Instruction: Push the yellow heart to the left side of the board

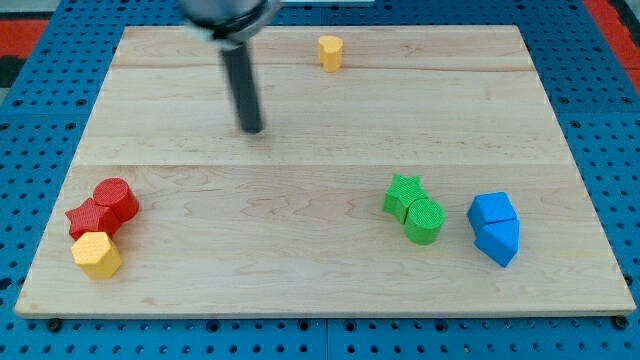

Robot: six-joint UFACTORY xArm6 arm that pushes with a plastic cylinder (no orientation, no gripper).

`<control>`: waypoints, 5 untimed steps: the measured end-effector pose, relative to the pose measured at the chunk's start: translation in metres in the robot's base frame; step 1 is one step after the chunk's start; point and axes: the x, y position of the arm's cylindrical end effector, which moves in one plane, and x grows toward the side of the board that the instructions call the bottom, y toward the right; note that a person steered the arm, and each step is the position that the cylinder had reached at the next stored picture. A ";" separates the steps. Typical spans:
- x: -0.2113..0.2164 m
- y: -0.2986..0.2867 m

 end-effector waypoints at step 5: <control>-0.147 0.037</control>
